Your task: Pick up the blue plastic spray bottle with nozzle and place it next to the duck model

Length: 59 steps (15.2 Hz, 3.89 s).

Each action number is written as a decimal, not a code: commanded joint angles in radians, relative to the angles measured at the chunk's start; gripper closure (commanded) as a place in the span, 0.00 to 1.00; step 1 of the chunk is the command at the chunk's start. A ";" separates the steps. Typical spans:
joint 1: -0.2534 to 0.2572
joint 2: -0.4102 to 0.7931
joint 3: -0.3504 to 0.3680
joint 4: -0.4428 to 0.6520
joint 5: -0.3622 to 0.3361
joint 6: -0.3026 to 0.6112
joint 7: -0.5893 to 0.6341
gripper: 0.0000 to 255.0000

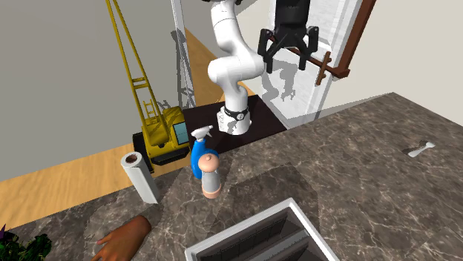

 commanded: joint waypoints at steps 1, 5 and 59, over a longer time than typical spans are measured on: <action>0.000 0.000 0.000 0.000 0.000 0.000 0.000 0.00; -0.080 -0.026 0.022 -0.135 -0.031 0.122 0.137 0.00; -0.784 0.215 0.304 -0.712 -0.284 0.943 1.115 1.00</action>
